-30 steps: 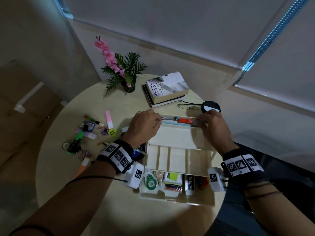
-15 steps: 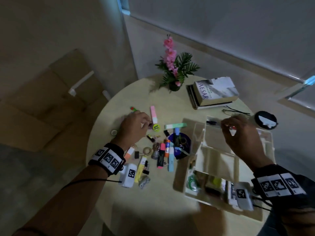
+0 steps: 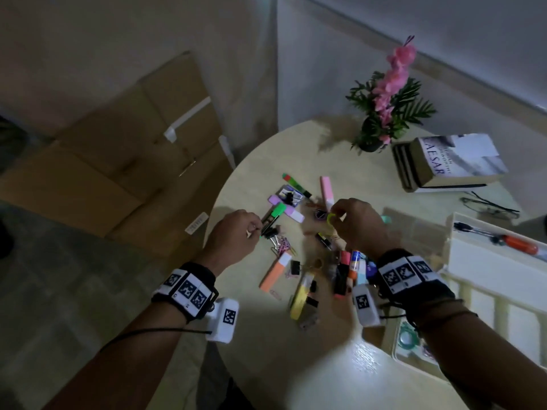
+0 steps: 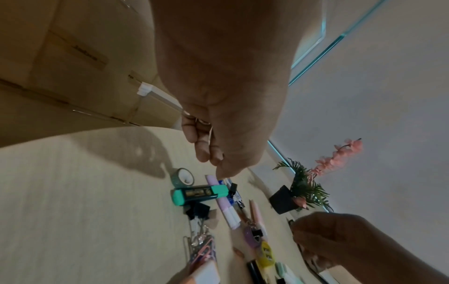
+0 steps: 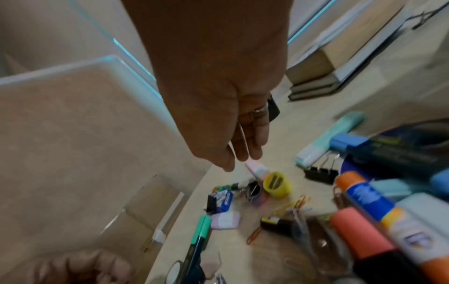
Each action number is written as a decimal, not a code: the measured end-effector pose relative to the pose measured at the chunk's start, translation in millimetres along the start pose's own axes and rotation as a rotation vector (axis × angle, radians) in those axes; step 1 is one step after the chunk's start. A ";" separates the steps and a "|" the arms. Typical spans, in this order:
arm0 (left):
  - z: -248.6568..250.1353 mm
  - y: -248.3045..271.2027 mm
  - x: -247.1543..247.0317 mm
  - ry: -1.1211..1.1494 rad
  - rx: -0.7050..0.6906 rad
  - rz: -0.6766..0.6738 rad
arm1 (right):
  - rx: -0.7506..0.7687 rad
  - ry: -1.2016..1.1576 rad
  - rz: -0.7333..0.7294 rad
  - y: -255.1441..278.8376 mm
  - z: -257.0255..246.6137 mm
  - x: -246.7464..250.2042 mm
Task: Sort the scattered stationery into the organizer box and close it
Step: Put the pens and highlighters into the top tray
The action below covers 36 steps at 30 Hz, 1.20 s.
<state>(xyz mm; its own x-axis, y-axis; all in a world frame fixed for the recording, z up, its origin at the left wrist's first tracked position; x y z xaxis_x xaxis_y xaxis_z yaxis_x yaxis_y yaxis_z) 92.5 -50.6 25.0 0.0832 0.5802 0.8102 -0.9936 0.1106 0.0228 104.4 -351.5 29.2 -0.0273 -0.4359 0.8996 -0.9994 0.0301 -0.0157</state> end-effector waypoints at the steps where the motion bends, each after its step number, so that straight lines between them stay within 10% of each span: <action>1: -7.2 2.4 -0.8 0.007 0.001 -0.002 | -0.015 0.013 -0.013 -5.3 -6.7 -10.1; 21: -75.9 43.6 -10.7 0.084 0.070 -0.100 | -0.003 0.277 0.046 -78.1 -15.9 -97.3; 32: -19.2 9.9 -3.8 0.164 -0.058 0.055 | -0.067 0.056 0.251 -36.4 -16.0 -77.6; 36: 19.8 6.0 7.3 -0.131 -0.236 0.183 | 0.057 -0.293 0.226 21.6 -66.5 -60.5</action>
<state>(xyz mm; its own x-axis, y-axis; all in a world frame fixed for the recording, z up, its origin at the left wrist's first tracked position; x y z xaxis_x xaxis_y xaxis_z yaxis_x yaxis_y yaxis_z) 85.6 -61.7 42.7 -0.1215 0.5006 0.8571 -0.9446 0.2069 -0.2547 85.9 -264.6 3.5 -0.2437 -0.6630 0.7078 -0.9668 0.1081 -0.2316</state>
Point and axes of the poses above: each hand's wrist, its own y-axis away from the middle knuckle, its own x-axis out of the back of the hand, z = x × y, the point moved 3 cm from there along -y, towards the middle knuckle, and after that the axes turned 13 degrees about z, right-handed, at the moved point
